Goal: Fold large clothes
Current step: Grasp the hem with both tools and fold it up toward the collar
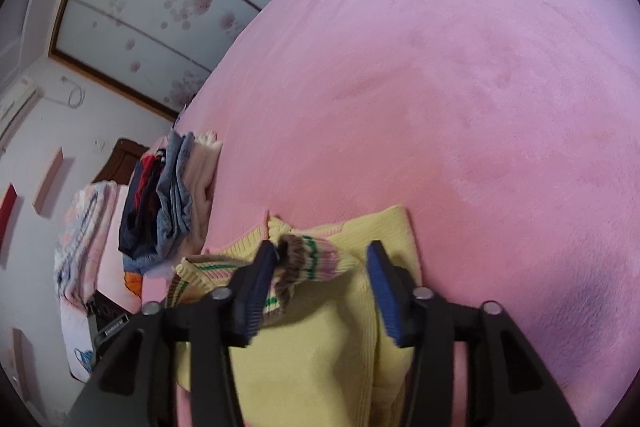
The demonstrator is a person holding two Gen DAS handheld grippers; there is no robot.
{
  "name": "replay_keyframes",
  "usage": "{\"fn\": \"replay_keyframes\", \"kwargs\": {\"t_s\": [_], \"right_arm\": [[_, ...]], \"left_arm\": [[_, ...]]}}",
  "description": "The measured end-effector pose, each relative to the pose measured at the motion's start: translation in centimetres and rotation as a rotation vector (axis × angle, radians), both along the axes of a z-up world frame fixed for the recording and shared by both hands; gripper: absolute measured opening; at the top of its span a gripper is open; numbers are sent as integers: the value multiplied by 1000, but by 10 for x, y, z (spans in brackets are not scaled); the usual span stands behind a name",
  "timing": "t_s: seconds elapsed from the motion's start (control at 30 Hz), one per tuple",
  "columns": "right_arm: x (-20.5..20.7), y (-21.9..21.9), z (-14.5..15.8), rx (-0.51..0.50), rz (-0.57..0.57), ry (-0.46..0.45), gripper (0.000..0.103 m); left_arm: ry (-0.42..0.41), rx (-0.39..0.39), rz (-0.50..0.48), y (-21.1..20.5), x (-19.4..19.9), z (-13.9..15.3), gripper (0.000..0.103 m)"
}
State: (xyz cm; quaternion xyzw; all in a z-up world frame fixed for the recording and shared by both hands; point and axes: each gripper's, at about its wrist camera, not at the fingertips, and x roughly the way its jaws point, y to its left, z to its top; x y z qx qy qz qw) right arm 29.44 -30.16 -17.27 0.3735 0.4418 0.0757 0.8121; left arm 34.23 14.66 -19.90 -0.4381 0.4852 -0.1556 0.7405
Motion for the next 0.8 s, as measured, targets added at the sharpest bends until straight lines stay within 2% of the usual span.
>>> {"fn": "replay_keyframes", "kwargs": {"t_s": [0.1,0.17,0.27,0.43,0.53,0.6,0.8], "right_arm": [[4,6,5,-27,43,-37,54],[5,12,10,-68,76,-62,54],[11,27,12,-178,119,-60,54],[19,45,7,-319,176,-52,54],[24,58,3,-379,219,-51,54],[26,63,0,-414,234,-47,54],[29,73,-4,-471,261,-48,54]], "left_arm": [[-46,-15,-14,-1,3,8,39],[-93,-2,-1,-1,3,19,51],[-117,56,-11,1,8,28,53],[-128,307,-75,-10,19,27,52],[-148,412,-140,-16,20,22,48],[-172,495,-189,-26,22,22,46],[-296,748,-335,-62,22,32,45]]}}
